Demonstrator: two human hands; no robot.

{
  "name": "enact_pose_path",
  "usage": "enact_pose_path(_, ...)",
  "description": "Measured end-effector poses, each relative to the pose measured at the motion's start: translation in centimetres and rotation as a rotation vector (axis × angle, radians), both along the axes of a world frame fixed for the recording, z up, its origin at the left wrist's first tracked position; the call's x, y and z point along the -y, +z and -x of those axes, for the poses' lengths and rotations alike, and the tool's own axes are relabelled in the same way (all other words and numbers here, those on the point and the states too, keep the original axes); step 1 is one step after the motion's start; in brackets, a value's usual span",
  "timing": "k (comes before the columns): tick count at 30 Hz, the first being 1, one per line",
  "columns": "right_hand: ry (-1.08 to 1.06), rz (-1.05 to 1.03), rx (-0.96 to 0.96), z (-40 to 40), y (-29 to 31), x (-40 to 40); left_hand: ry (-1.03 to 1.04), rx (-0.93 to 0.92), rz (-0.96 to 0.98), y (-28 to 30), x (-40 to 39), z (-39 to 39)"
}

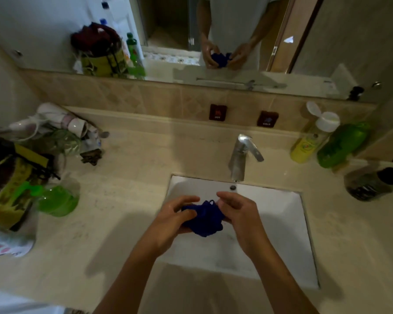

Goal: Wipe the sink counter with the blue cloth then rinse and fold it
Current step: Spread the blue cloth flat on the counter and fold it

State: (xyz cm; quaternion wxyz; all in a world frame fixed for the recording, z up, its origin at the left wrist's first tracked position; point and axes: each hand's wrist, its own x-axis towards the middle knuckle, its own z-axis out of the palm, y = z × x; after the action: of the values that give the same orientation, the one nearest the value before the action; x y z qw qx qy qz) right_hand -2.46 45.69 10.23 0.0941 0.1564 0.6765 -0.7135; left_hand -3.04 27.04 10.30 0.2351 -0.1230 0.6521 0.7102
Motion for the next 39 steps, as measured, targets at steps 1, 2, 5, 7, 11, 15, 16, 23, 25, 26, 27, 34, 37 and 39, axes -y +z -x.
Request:
enact_pose_path(1,-0.009,-0.038,-0.016,0.2,0.6,0.8,0.016,-0.011,-0.019,0.4,1.0,0.1)
enact_pose_path(2,0.016,-0.076,-0.029,0.3,1.1,1.6,0.028,-0.022,-0.035,0.7,2.1,0.1)
enact_pose_path(5,0.228,-0.180,-0.054,0.3,2.8,4.8,-0.008,-0.075,-0.061,1.3,5.8,0.6)
enact_pose_path(7,0.297,-0.265,-0.080,0.4,3.8,7.5,-0.012,-0.097,-0.099,1.6,8.5,0.8)
enact_pose_path(11,0.173,-0.458,-0.189,1.1,5.4,11.9,0.052,-0.097,-0.182,2.4,13.6,1.5)
enact_pose_path(15,0.229,-0.375,-0.161,1.1,7.2,14.6,0.077,-0.100,-0.254,3.5,17.2,1.9)
enact_pose_path(16,0.299,-0.414,-0.151,0.9,7.4,15.5,0.073,-0.111,-0.258,3.7,17.7,2.0)
enact_pose_path(23,0.152,-0.476,-0.348,1.0,8.1,18.2,0.044,-0.114,-0.335,4.7,19.3,2.2)
enact_pose_path(25,0.063,-0.296,-0.364,1.1,9.4,18.7,-0.019,-0.140,-0.346,4.7,20.3,2.2)
enact_pose_path(26,0.023,-0.227,-0.372,1.3,10.0,18.9,-0.066,-0.157,-0.314,4.5,20.9,2.3)
enact_pose_path(27,-0.009,-0.190,-0.383,1.5,10.6,19.2,-0.109,-0.176,-0.248,4.3,21.3,2.3)
enact_pose_path(34,0.074,-0.279,-0.474,3.8,14.6,22.1,-0.393,-0.425,0.184,6.1,21.8,2.8)
enact_pose_path(37,0.159,-0.466,-0.496,4.6,15.9,23.5,-0.329,-0.550,0.130,9.0,20.2,3.4)
enact_pose_path(39,0.178,-0.575,-0.507,5.0,16.5,24.0,-0.175,-0.613,0.162,10.6,19.4,3.7)
